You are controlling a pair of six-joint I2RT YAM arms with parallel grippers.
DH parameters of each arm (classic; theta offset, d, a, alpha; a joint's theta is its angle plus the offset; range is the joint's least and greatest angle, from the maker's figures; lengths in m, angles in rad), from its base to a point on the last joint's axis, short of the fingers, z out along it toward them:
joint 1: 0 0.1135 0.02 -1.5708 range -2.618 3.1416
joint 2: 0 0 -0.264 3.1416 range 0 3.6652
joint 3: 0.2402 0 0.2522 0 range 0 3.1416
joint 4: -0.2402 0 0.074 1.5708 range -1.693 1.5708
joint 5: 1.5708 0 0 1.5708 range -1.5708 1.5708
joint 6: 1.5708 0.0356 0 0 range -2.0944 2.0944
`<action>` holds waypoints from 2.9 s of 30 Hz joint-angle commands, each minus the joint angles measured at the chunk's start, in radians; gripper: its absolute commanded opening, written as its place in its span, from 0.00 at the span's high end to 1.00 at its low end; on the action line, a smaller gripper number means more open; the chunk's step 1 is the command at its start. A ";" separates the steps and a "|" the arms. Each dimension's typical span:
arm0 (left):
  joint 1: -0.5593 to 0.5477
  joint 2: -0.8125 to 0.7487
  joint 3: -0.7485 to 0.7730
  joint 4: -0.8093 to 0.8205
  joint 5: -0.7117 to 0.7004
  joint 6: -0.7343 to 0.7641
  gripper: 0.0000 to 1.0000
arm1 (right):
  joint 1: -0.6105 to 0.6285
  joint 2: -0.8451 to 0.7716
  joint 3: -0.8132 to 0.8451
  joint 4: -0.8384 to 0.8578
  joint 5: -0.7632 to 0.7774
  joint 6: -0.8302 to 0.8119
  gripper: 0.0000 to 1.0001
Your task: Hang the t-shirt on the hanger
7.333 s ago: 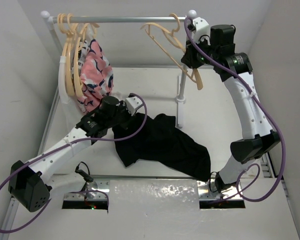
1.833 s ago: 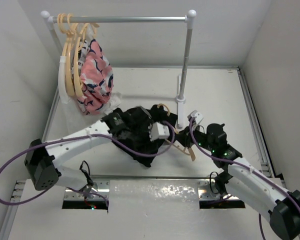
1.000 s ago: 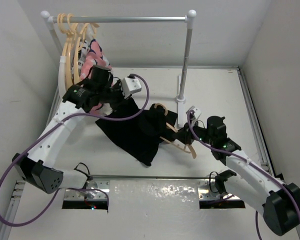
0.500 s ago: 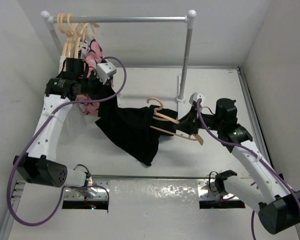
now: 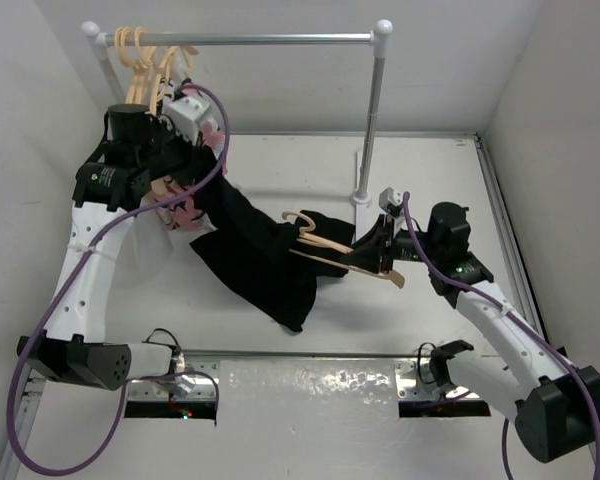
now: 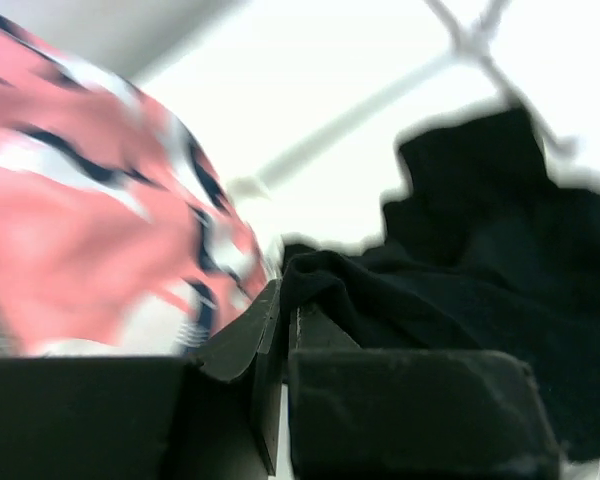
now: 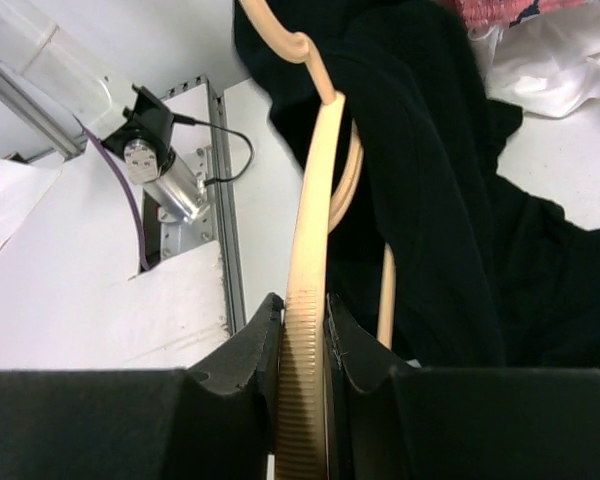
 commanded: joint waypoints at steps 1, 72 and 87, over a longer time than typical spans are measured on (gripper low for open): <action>0.012 -0.001 0.105 0.214 -0.080 -0.230 1.00 | -0.004 -0.009 0.041 0.001 -0.062 -0.056 1.00; -0.336 0.144 -0.129 0.139 0.610 0.247 0.93 | 0.005 0.209 0.098 0.540 -0.031 0.352 1.00; -0.336 0.044 -0.286 0.414 -0.014 -0.140 1.00 | 0.006 0.264 0.547 -0.428 0.731 0.023 0.10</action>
